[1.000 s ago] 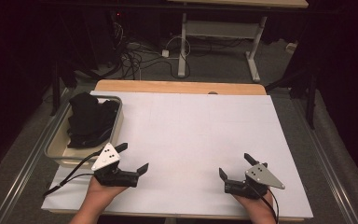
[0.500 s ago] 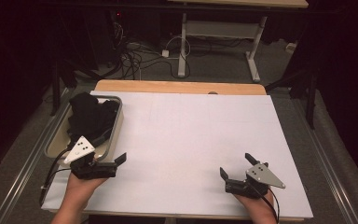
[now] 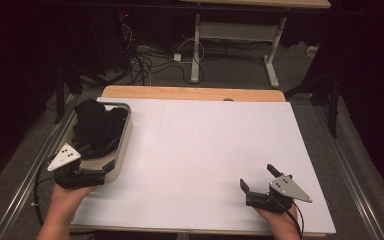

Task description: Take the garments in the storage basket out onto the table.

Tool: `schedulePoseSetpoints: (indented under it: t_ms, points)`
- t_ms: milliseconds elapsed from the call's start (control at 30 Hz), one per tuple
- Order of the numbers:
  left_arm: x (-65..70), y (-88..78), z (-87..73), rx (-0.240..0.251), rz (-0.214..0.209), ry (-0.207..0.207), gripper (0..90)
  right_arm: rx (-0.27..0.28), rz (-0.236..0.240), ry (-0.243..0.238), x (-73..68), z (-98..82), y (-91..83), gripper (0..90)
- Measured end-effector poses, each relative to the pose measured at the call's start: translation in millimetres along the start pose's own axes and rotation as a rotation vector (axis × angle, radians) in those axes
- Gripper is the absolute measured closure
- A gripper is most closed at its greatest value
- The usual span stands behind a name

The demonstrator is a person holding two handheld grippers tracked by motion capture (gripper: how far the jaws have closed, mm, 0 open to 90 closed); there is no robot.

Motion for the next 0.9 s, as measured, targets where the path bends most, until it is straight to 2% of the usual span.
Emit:
schedulePoseSetpoints:
  t_ms: [200, 367, 633, 900]
  points:
    - [-14.8, -17.2, -3.2, 0.023, 0.042, -0.029, 0.0, 0.003, -0.009, 0.021, 6.4, -0.3, -1.3, 0.2]
    - [-27.6, -36.2, -6.4, 0.039, 0.090, -0.042, 0.0, 0.000, -0.015, 0.020, 8.2, -1.1, -1.6, 0.2]
    - [-51.2, -59.5, -18.1, 0.063, 0.149, -0.097, 0.0, -0.009, -0.011, 0.015, 8.1, -1.9, -1.1, 0.2]
    - [-55.9, -63.7, -20.3, 0.079, 0.152, -0.116, 0.0, -0.005, -0.012, 0.016, 7.9, -1.3, -1.4, 0.2]
Point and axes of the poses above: each handheld gripper's, and its own axes: y roughly forward along the jaws, z roughly out of its top, x roughly to its right, the point moved 2 cm from there along y, roughly forward along the jaws, and after that the axes turned 15 degrees about -z, right-handed, at the moved point
